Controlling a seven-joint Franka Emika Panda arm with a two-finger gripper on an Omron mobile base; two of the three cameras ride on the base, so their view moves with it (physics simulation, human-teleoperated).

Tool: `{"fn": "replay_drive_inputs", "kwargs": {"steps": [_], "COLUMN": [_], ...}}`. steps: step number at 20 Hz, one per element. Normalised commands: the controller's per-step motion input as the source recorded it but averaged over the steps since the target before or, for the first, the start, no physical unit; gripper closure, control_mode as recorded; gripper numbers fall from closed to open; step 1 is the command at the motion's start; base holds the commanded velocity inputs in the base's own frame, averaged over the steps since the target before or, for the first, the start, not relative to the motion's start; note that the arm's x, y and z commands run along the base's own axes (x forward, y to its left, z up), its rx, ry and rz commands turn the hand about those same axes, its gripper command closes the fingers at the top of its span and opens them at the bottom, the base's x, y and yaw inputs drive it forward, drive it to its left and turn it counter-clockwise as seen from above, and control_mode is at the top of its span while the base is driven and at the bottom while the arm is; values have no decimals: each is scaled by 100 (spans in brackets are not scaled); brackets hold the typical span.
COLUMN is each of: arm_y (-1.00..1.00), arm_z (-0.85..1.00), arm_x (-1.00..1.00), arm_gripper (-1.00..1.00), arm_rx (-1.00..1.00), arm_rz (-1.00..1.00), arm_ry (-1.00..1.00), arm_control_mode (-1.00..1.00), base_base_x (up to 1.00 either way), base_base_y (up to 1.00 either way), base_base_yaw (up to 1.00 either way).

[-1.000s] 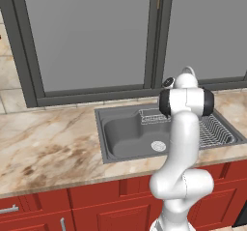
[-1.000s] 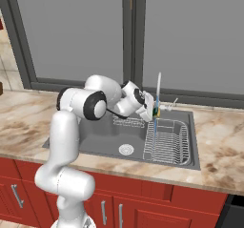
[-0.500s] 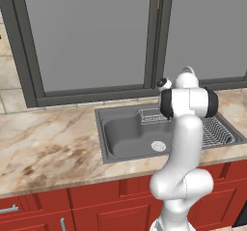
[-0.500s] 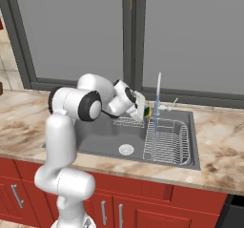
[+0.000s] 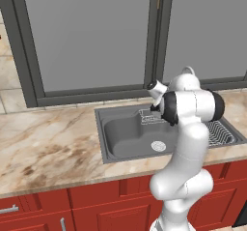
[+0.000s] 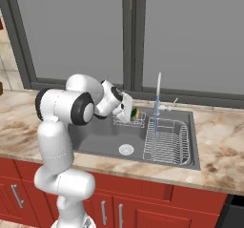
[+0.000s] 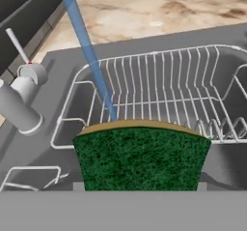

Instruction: Soak the sponge with water for a few seconds and then drop it inside the sink.

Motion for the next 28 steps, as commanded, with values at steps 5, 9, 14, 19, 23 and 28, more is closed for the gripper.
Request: {"fn": "replay_drive_inputs", "kwargs": {"steps": [5,9,14,19,23,28], "arm_y": [18,25,36,19,12,22], "arm_z": [28,1,0,0,0,0], "arm_x": [-11,-29,-19,-10,-8,0], "arm_gripper": [100,100,100,100,100,100], "arm_rx": [3,13,9,13,16,16], "arm_rz": [8,9,7,6,7,6], "arm_ry": [15,21,20,12,11,13], "arm_control_mode": [-100,-100,-100,-100,-100,-100], "base_base_x": [0,0,0,0,0,0], "base_base_y": [0,0,0,0,0,0], "base_base_yaw": [0,0,0,0,0,0]}}
